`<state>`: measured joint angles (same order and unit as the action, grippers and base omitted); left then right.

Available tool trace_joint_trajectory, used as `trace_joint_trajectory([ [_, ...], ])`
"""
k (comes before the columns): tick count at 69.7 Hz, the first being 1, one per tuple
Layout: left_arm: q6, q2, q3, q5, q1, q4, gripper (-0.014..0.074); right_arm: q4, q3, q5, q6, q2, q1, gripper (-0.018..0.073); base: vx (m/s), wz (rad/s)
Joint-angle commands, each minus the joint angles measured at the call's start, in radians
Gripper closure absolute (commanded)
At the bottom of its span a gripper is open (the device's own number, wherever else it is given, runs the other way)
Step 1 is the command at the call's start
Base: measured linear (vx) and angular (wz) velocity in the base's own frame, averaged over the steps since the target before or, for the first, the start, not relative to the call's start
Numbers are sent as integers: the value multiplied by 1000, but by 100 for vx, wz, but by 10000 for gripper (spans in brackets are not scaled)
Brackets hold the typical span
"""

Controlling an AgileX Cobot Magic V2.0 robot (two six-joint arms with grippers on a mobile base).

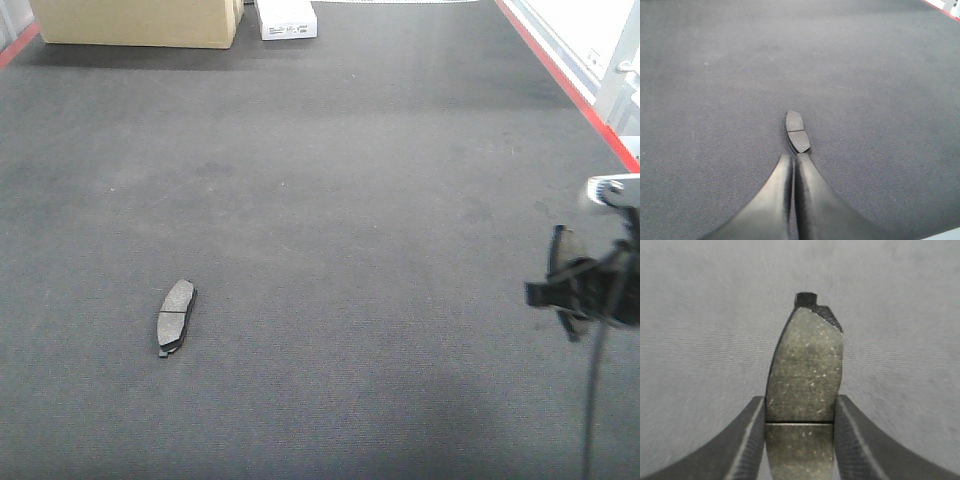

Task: Move and align brake pads A on conveyor
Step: 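Lower the right gripper's brake pad onto the belt beside the other pad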

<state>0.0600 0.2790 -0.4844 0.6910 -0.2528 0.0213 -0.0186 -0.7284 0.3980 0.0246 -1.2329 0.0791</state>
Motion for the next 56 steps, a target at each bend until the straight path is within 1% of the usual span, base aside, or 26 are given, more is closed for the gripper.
trace_joint_trajectory([
  [1,1,11,-24,-68,-7,3,602,-22,-90,-71,5,-67,33,533,0,-1],
  [14,1,11,-24,-68,-7,3,603,-39,-187,-58,-25,-224,150,530,0,-1],
  [21,1,11,-24,-68,-7,3,603,-40,-240,-28,-89,-308,181,526,0,-1],
  [28,1,11,-24,-68,-7,3,602,-40,-280,-13,-180,-382,185,524,0,0],
  [31,1,11,-24,-68,-7,3,602,-40,-294,-10,-196,-411,185,523,0,0],
  [40,1,11,-24,-68,-7,3,602,-40,-323,0,-199,-491,185,521,0,0],
  [56,1,11,-24,-68,-7,3,602,-40,-323,-89,-198,-567,185,514,0,0],
])
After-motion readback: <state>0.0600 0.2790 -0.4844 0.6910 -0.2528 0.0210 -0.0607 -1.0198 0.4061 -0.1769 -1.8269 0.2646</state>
